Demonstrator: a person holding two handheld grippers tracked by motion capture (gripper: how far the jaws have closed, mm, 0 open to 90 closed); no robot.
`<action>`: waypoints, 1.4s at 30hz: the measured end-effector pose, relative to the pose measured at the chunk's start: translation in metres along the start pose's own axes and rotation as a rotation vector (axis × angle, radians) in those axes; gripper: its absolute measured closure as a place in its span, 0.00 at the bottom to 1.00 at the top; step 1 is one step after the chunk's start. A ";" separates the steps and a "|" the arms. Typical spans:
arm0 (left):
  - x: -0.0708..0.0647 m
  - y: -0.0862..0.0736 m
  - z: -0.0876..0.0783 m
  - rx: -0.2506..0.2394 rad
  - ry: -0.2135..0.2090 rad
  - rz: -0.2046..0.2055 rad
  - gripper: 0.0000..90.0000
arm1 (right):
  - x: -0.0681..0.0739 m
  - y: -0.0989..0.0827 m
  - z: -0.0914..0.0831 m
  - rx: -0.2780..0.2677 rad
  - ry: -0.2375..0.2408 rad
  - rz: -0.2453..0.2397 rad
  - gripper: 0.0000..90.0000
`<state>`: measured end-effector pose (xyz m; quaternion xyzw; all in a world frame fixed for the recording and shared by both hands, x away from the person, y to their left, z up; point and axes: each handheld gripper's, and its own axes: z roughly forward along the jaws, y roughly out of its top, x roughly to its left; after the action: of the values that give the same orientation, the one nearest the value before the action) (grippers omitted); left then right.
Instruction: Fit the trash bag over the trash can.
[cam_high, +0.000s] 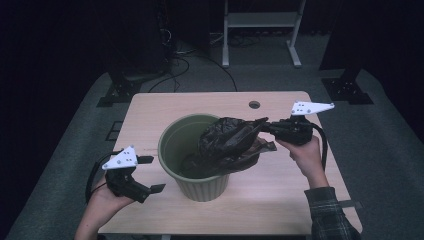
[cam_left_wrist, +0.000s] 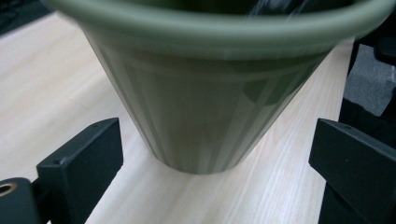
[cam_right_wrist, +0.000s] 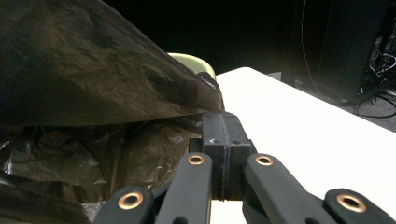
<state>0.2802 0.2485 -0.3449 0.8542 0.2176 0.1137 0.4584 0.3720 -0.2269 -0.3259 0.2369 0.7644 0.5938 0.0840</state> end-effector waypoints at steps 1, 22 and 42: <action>0.000 0.003 -0.003 -0.003 0.003 0.005 0.02 | 0.000 0.000 0.000 0.000 -0.001 0.000 1.00; 0.000 0.079 0.000 -0.138 -0.103 0.116 0.21 | 0.003 0.002 0.007 0.006 0.014 -0.008 1.00; -0.019 0.135 0.056 -0.124 -0.307 0.192 0.30 | 0.006 0.008 0.022 0.006 0.036 -0.014 1.00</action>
<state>0.3218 0.1326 -0.2633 0.8485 0.0553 0.0384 0.5249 0.3778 -0.2034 -0.3237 0.2210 0.7692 0.5950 0.0739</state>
